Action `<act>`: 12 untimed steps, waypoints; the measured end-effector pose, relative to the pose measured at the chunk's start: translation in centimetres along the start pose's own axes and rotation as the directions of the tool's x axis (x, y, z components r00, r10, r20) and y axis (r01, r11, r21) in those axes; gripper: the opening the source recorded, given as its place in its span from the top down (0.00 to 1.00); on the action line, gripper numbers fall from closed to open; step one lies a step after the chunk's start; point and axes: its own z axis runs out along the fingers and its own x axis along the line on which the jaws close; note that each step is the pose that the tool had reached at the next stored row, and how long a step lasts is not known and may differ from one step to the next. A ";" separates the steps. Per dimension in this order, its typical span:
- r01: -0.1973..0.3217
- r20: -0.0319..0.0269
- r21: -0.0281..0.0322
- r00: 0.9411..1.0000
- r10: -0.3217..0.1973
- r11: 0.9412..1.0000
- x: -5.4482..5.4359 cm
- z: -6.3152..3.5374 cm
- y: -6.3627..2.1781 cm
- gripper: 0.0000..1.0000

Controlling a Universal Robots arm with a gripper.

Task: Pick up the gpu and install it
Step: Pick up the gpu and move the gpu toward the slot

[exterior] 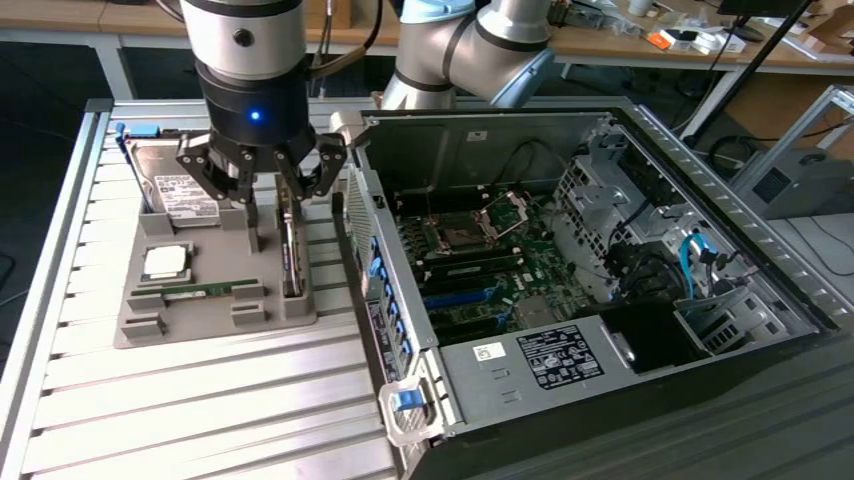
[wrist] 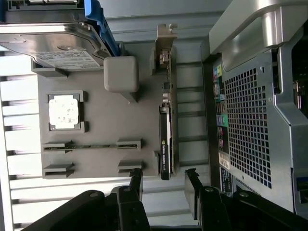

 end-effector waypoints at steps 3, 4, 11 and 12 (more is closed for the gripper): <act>0.000 0.000 0.000 1.000 0.000 1.000 0.0 0.11 0.00 0.52; 0.000 0.000 0.000 1.000 0.000 1.000 0.0 0.14 -0.01 0.52; 0.000 0.000 0.000 1.000 0.000 1.000 0.0 0.34 -0.01 0.52; 0.000 0.000 0.000 1.000 0.000 1.000 0.0 0.35 -0.01 0.52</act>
